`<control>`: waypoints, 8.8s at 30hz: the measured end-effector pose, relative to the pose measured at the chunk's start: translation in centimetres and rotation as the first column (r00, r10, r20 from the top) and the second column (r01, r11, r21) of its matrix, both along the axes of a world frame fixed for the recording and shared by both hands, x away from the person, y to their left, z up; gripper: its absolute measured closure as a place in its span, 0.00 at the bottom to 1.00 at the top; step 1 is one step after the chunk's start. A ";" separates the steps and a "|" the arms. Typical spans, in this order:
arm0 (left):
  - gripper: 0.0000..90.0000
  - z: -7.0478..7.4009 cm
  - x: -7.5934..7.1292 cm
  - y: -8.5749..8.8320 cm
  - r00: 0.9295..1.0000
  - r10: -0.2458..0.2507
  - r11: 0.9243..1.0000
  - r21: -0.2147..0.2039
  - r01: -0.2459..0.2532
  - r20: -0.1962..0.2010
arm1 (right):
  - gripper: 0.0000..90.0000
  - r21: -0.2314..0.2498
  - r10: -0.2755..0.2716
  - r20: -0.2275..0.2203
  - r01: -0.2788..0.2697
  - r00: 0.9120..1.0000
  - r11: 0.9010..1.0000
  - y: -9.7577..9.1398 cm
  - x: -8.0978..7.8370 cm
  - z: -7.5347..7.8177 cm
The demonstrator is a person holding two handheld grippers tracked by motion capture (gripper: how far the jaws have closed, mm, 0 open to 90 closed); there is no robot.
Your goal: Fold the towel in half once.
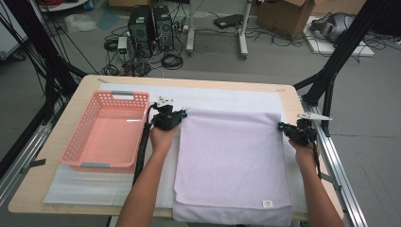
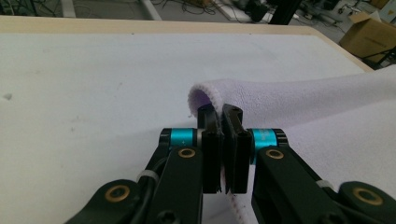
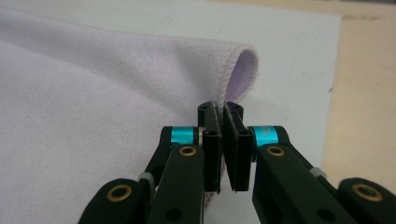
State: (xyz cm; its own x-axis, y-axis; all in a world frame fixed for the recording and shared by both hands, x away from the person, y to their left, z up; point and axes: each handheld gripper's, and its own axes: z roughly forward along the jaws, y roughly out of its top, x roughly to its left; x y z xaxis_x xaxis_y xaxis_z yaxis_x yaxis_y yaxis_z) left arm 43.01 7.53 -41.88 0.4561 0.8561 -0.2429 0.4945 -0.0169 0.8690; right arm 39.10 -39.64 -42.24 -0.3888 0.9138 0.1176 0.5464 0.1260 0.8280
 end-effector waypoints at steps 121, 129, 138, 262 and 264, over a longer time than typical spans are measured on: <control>0.97 -2.6 -20.3 2.0 0.975 -0.220 0.974 -0.066 0.217 -0.030 | 0.99 -0.090 0.089 -0.136 -0.101 0.987 0.991 0.9 -18.1 -1.3; 0.97 -2.7 -20.7 2.1 0.974 -0.224 0.973 -0.069 0.222 -0.028 | 0.93 -0.051 0.087 -0.121 -0.094 0.989 0.994 0.5 -18.3 -1.2; 0.97 -2.7 -20.8 2.2 0.975 -0.221 0.973 -0.069 0.218 -0.025 | 0.95 -0.186 0.088 -0.138 -0.113 0.986 0.976 2.2 -17.9 -1.7; 0.58 -3.2 -7.3 0.5 0.988 -0.142 0.989 0.040 0.145 -0.059 | 0.95 -0.098 -0.147 -0.105 0.136 0.984 0.986 0.3 -3.5 -2.4; 0.58 -3.3 -7.3 0.5 0.988 -0.144 0.989 0.039 0.146 -0.061 | 0.90 -0.170 -0.185 -0.073 0.171 0.980 0.971 0.6 -3.7 -2.2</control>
State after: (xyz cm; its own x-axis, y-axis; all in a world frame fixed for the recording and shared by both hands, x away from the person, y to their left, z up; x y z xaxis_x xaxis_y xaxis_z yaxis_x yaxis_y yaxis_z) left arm 35.72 7.99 -45.13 0.5624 0.7923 -0.2365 0.5331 -0.1289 0.8361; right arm 35.42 -39.04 -44.45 -0.2128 0.9770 -0.0115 0.6414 0.1486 0.7527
